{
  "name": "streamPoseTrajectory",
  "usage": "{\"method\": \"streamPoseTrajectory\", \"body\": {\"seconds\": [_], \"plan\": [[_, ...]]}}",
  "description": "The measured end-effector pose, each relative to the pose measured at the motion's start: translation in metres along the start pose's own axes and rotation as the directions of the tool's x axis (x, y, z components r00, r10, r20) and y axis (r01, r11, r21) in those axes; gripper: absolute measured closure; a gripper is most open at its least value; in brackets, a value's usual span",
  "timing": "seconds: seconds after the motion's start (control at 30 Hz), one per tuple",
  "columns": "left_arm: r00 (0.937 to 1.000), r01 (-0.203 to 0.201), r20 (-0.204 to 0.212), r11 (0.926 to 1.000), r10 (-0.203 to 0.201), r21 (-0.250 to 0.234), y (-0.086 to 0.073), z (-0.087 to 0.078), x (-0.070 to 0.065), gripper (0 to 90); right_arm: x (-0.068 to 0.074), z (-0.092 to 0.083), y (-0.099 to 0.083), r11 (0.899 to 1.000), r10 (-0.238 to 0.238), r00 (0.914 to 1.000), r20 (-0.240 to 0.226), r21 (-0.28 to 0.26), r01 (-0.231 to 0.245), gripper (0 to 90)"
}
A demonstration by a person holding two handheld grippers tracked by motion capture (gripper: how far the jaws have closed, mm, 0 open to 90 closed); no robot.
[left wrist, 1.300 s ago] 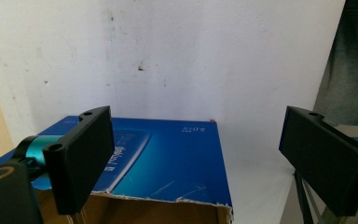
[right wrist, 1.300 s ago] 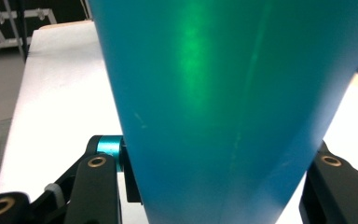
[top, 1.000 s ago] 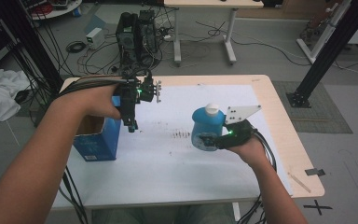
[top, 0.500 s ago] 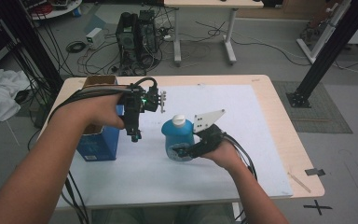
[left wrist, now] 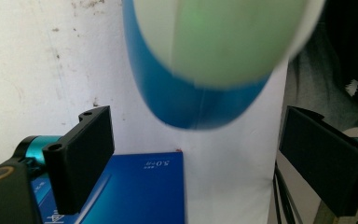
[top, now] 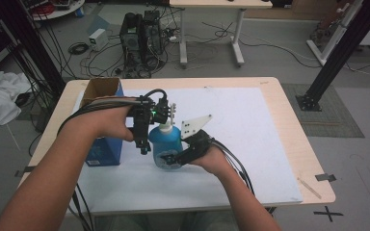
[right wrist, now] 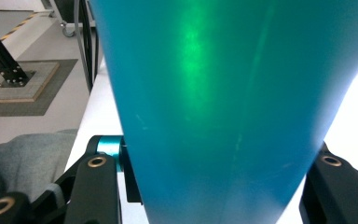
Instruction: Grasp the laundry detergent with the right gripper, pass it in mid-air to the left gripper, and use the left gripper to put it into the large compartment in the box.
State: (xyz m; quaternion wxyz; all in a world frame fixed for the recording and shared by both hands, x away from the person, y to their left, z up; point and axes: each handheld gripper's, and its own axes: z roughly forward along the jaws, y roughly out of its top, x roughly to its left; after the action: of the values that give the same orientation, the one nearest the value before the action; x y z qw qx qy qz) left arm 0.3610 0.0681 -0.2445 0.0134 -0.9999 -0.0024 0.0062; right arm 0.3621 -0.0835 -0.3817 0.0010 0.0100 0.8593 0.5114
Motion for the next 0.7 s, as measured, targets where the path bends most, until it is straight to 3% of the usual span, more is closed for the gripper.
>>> {"method": "streamPoseTrajectory", "body": {"seconds": [0.03,0.07,0.1,0.13,0.17,0.3,0.4,0.43,0.47,0.5,0.53,0.57,0.6,0.63,0.7], "plan": [[1.0000,-0.004,-0.005,1.0000,0.004,-0.001,0.000,0.000,0.000,10.2,0.001,0.002,0.001,1.000,0.012,0.9999,-0.006,-0.004,-0.012,44.4],[1.0000,0.002,0.000,1.0000,-0.002,0.000,0.000,0.001,0.000,10.2,0.000,0.005,0.001,1.000,-0.008,0.9999,-0.007,-0.002,0.008,44.4],[0.9999,0.010,0.001,0.9999,-0.010,-0.003,0.000,0.001,-0.001,10.1,0.002,0.006,0.003,1.000,0.016,0.9996,-0.025,0.002,-0.016,44.4],[0.9998,-0.014,-0.014,0.9999,0.013,0.000,0.001,0.001,0.000,10.1,0.004,0.008,0.004,1.000,0.030,0.9992,-0.024,0.005,-0.030,44.3],[0.9999,-0.009,-0.005,1.0000,0.009,0.001,0.002,0.002,0.000,10.2,0.003,0.011,0.005,1.000,0.007,0.9998,-0.021,-0.003,-0.007,44.3],[1.0000,-0.005,0.008,1.0000,0.005,-0.001,0.004,0.005,-0.004,10.2,0.003,0.017,0.007,1.000,-0.004,0.9996,-0.029,-0.020,0.004,44.3],[0.9996,-0.026,-0.005,0.9997,0.026,-0.002,0.006,0.006,-0.003,10.2,0.003,0.020,0.009,0.999,-0.020,0.9995,-0.025,-0.035,0.019,44.4],[0.9997,-0.024,-0.002,0.9997,0.024,-0.005,0.006,0.006,-0.004,10.2,0.001,0.022,0.010,0.998,-0.053,0.9985,-0.017,-0.044,0.052,44.3],[0.9999,-0.013,0.005,0.9999,0.013,-0.003,0.007,0.007,-0.005,10.2,0.004,0.021,0.010,0.999,-0.026,0.9991,-0.033,-0.023,0.026,44.3],[0.9996,-0.027,-0.002,0.9996,0.027,-0.007,0.007,0.007,-0.004,10.2,0.012,0.019,0.011,0.996,0.085,0.9918,-0.095,0.032,-0.082,44.3],[0.9997,-0.025,-0.005,0.9997,0.025,-0.006,0.008,0.008,-0.004,10.2,0.016,0.017,0.012,0.990,0.136,0.9852,-0.104,0.057,-0.130,44.4],[0.9995,-0.030,0.002,0.9995,0.030,-0.003,0.008,0.008,-0.004,10.2,0.016,0.018,0.013,0.989,0.141,0.9839,-0.109,0.058,-0.136,44.4],[0.9995,-0.006,0.030,1.0000,0.007,-0.003,0.008,0.009,-0.006,10.2,0.018,0.016,0.014,0.986,0.158,0.9815,-0.108,0.071,-0.151,44.4],[0.9998,-0.017,0.013,0.9998,0.017,-0.003,0.008,0.008,-0.006,10.2,0.018,0.016,0.014,0.983,0.173,0.9774,-0.122,0.085,-0.163,44.3],[0.9998,-0.018,0.011,0.9998,0.018,-0.004,0.008,0.009,-0.006,10.2,0.024,0.016,0.017,0.965,0.250,0.9645,-0.086,0.107,-0.240,44.4]]}}
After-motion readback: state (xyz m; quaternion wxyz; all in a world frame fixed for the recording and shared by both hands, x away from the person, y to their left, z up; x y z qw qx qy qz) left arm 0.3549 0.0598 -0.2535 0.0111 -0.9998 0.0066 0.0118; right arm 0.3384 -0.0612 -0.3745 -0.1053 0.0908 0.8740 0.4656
